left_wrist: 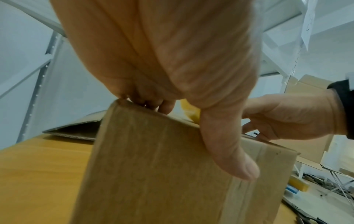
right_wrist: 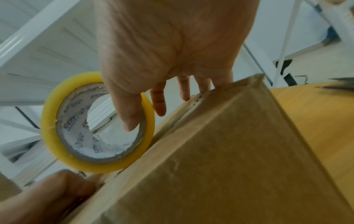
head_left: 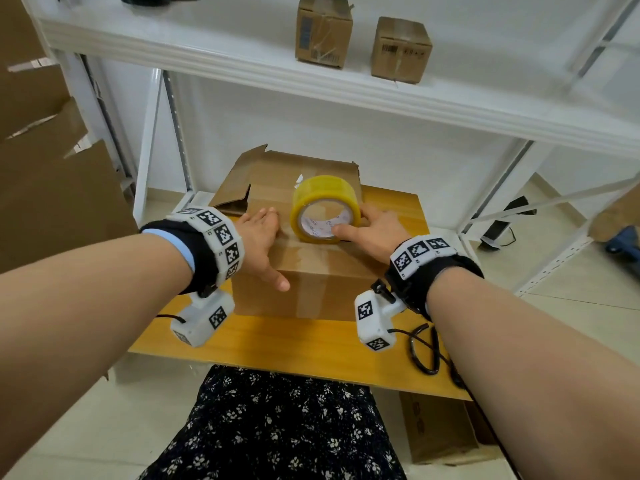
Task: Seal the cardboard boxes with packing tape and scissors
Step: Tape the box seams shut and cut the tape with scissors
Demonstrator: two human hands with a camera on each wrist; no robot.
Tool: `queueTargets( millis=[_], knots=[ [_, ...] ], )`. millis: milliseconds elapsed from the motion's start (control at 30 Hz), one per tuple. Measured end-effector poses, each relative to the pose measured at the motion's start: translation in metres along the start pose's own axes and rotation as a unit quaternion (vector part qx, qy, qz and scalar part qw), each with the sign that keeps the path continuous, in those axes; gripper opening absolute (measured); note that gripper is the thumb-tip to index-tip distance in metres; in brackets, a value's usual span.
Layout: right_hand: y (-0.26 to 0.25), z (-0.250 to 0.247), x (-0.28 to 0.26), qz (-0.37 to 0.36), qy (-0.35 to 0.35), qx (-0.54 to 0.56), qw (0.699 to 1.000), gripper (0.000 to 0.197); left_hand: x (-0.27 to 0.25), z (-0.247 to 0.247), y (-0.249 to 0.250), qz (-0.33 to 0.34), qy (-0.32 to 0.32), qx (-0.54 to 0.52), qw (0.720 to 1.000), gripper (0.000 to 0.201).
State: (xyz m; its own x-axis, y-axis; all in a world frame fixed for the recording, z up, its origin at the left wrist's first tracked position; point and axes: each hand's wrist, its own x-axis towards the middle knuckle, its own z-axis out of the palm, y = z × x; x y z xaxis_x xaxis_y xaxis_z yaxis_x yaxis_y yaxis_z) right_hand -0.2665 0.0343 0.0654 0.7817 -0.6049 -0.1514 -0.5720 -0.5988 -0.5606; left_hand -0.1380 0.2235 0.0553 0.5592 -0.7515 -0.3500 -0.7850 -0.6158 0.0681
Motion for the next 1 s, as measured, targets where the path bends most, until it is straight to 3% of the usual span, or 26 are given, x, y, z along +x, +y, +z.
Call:
queueTargets(
  millis=[300,533,733,867,1000],
  knots=[
    [-0.014,0.015,0.003,0.003,0.011,0.019,1.0,0.078,-0.004,0.006,0.008,-0.027,0.025,-0.019,0.999,0.139],
    [-0.021,0.022,0.008,0.023,0.029,0.01,0.999,0.062,0.014,0.028,0.003,0.0,0.033,0.068,0.997,0.132],
    [-0.015,0.016,0.007,-0.009,0.061,0.102,0.993,0.039,0.012,0.025,0.005,0.005,0.026,0.071,0.997,0.131],
    [-0.004,0.005,0.007,0.018,0.097,0.137,0.986,0.023,0.012,0.024,0.006,0.002,0.027,0.078,0.997,0.132],
    [0.003,0.004,0.003,0.037,0.127,0.16,0.978,0.022,0.011,0.023,0.007,0.001,0.025,0.076,0.997,0.131]
  ],
)
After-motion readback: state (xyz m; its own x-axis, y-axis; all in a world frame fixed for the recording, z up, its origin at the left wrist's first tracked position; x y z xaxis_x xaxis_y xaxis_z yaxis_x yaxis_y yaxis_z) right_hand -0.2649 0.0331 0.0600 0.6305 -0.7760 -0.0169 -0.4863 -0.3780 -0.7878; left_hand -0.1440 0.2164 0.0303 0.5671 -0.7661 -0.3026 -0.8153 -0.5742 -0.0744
